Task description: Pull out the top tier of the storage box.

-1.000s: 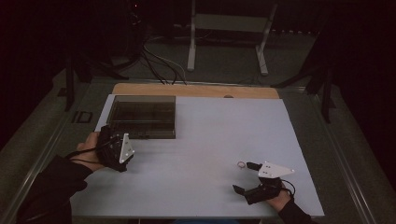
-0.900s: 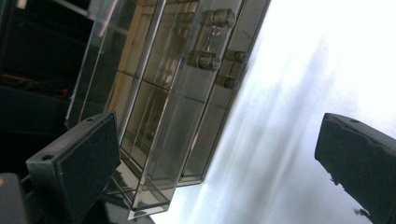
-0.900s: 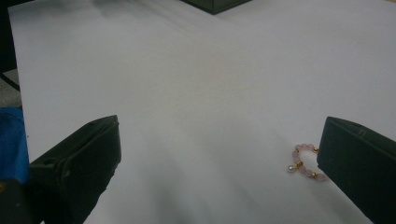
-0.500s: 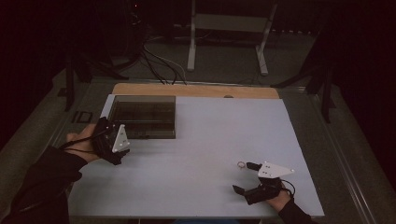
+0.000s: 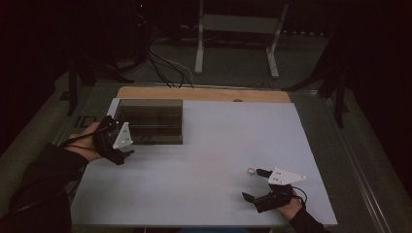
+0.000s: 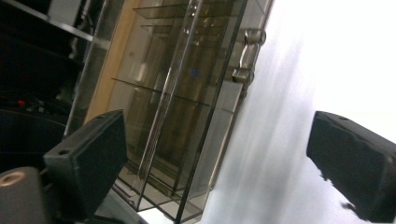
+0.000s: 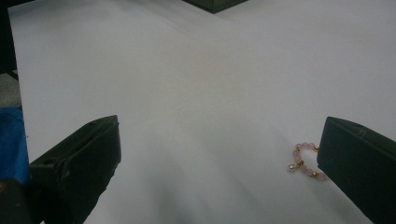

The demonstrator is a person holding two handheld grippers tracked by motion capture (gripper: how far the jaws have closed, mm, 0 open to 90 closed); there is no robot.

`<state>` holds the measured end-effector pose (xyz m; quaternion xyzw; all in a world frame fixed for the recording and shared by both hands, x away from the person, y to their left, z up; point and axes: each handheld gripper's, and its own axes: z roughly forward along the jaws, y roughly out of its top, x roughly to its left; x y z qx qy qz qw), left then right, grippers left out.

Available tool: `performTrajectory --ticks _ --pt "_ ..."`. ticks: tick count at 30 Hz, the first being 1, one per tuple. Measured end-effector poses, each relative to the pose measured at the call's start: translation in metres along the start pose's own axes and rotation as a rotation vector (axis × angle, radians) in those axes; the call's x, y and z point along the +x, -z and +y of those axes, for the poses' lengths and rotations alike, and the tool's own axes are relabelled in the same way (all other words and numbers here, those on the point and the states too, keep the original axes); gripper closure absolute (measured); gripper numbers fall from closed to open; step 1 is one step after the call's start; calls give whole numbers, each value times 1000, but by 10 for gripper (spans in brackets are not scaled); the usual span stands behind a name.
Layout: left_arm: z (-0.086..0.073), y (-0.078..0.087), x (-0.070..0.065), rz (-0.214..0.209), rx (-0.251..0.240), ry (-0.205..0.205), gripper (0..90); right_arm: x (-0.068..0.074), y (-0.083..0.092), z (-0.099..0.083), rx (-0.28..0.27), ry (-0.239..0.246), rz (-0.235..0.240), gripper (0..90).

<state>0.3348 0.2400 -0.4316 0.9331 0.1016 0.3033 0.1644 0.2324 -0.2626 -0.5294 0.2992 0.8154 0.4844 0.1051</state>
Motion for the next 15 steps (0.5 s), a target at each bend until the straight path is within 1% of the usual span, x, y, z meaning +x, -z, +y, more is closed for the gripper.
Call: performTrajectory --ticks 1,2,3,4,5,6,7,8,9,11,12,14,15 --pt "1 1 0 27 5 0 86 0 0 0 0 -1 0 0" --pt "2 2 -1 36 3 -7 137 0 0 0 -2 -3 1 0" --pt "2 2 -1 34 -2 -12 185 0 0 0 -2 -4 1 0" --pt "3 1 1 18 7 -14 186 0 0 0 -1 -3 1 0" --pt "4 1 2 15 15 -17 234 0 0 0 0 -3 1 0" --pt "4 1 3 4 22 -21 234 0 0 0 0 -3 1 0" --pt "5 0 5 -7 27 -28 299 0 0 0 0 -2 2 0" --pt "5 -2 5 -19 34 -23 311 0 0 0 -1 -2 3 0" --pt "6 -3 7 -35 38 -30 341 0 0 0 -1 -2 2 0" --pt "7 -5 9 -42 45 -38 397 0 0 0 0 -2 2 0" --pt "7 -6 11 -61 48 -42 441 0 0 0 -1 -2 2 0" --pt "8 -8 14 -89 59 -51 492 0 0 0 -1 -2 2 0" --pt "8 -9 15 -96 61 -58 503 0 0 0 -2 -3 2 0"
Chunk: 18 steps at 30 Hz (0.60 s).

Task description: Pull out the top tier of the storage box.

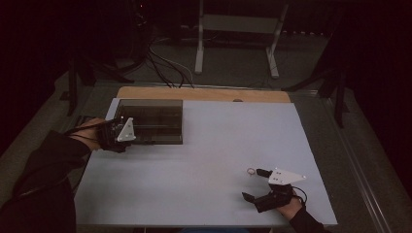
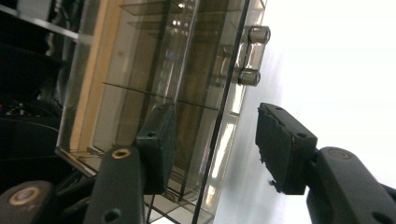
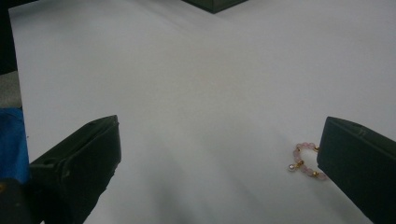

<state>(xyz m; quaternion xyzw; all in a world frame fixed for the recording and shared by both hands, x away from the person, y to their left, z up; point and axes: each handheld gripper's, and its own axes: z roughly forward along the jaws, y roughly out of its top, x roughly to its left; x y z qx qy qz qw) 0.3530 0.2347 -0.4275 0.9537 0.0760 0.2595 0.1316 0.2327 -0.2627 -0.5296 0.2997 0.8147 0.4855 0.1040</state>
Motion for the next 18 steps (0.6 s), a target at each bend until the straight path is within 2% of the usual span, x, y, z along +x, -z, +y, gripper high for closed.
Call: performTrajectory --ticks 3,5,8,10,11,14,16,18 --pt "0 -4 4 -34 11 -44 595 0 0 0 -1 0 1 0" --pt "0 -7 7 -62 15 -50 655 0 0 0 0 2 1 0" --pt "-1 -11 13 -111 10 -74 694 0 0 0 -2 1 1 0" --pt "-1 -12 14 -128 10 -74 718 0 0 0 -2 0 1 0" --pt "-1 -14 17 -149 12 -85 718 0 0 0 -1 1 2 0" --pt "-1 -17 21 -179 22 -85 793 0 0 0 -1 1 2 0" --pt "-1 -20 22 -199 41 -100 798 0 1 0 -2 0 2 0" --pt "0 -20 25 -216 39 -87 827 0 1 0 -3 0 1 0"
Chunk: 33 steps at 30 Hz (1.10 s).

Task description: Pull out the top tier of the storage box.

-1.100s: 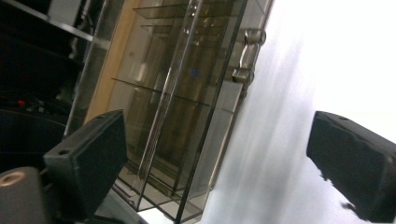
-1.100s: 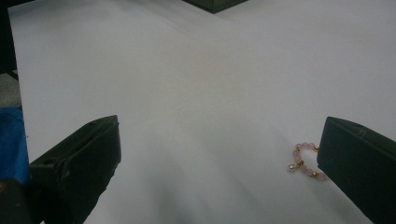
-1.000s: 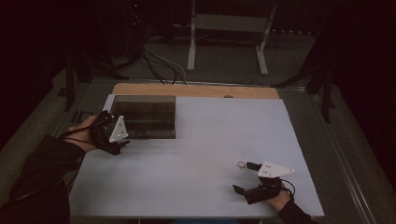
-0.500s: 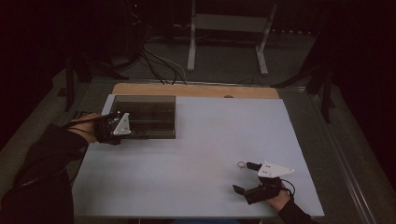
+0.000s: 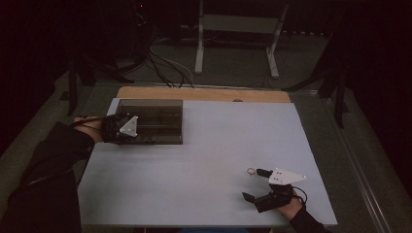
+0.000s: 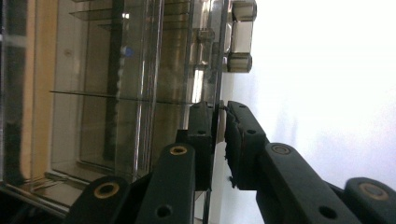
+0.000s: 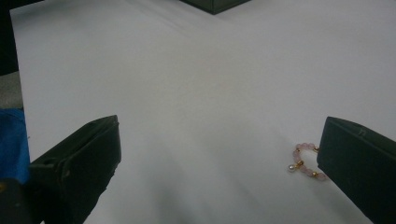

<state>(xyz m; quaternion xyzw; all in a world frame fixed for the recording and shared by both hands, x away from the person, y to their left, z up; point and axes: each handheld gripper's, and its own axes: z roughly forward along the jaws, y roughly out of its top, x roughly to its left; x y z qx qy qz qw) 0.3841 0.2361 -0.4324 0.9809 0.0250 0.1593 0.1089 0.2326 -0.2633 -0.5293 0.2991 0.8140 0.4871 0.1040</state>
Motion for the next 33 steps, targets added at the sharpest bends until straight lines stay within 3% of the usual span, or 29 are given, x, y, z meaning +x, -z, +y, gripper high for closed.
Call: performTrajectory --ticks 5,18,23,33 --pt "3 0 3 -11 22 -26 842 0 0 0 -1 2 0 0" --pt "7 2 8 -79 44 -47 864 0 0 0 0 0 -1 0" --pt "8 3 5 -112 44 -33 874 0 1 0 -2 1 -2 0" --pt "9 7 -5 -125 46 -40 880 0 1 0 -2 1 -2 0"
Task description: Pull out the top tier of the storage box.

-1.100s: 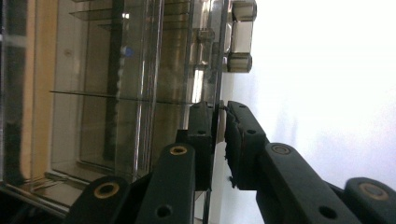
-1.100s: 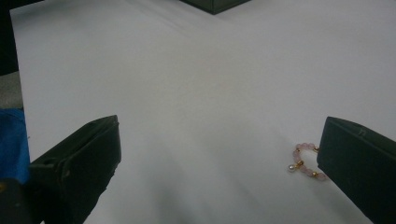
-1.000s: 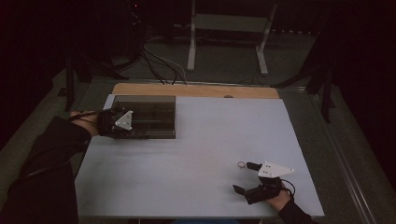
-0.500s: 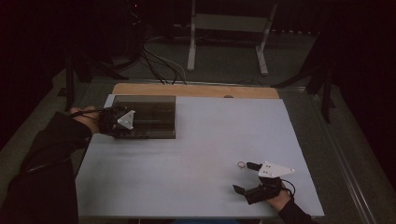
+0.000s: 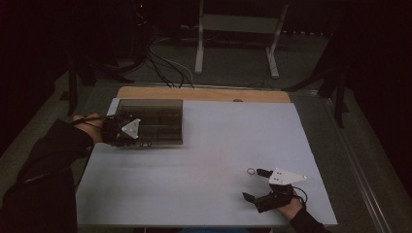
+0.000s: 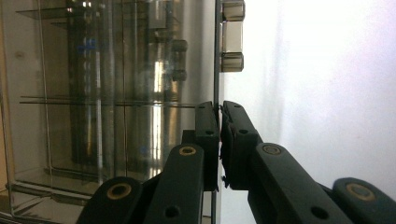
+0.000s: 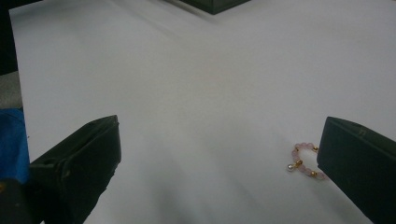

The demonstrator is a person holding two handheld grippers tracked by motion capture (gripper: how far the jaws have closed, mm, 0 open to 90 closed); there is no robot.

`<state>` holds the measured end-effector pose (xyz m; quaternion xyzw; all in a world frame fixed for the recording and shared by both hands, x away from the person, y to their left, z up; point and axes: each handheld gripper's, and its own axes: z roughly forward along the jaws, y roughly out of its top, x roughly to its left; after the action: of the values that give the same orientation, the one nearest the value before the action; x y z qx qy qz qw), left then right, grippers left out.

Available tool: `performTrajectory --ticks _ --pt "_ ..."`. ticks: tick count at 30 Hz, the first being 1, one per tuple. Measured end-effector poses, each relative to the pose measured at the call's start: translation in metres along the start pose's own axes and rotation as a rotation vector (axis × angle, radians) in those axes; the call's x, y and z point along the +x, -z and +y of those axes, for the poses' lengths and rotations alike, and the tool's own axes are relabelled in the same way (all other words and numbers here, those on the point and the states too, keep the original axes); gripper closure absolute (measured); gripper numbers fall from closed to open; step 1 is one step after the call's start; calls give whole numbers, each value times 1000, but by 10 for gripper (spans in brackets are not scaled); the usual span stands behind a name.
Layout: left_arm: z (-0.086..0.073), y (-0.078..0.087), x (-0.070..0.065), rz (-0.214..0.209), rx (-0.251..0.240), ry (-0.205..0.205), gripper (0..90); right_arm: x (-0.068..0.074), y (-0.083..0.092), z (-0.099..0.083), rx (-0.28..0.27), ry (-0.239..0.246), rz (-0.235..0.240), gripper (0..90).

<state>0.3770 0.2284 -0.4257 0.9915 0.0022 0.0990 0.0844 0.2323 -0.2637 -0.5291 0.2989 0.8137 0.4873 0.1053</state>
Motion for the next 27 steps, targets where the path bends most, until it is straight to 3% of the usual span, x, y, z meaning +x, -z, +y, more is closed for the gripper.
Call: performTrajectory --ticks 11,27 --pt "-3 2 -15 0 -7 -26 884 0 0 0 6 1 0 0" --pt "-4 3 -21 -17 -13 -20 886 0 0 0 6 2 -1 0"
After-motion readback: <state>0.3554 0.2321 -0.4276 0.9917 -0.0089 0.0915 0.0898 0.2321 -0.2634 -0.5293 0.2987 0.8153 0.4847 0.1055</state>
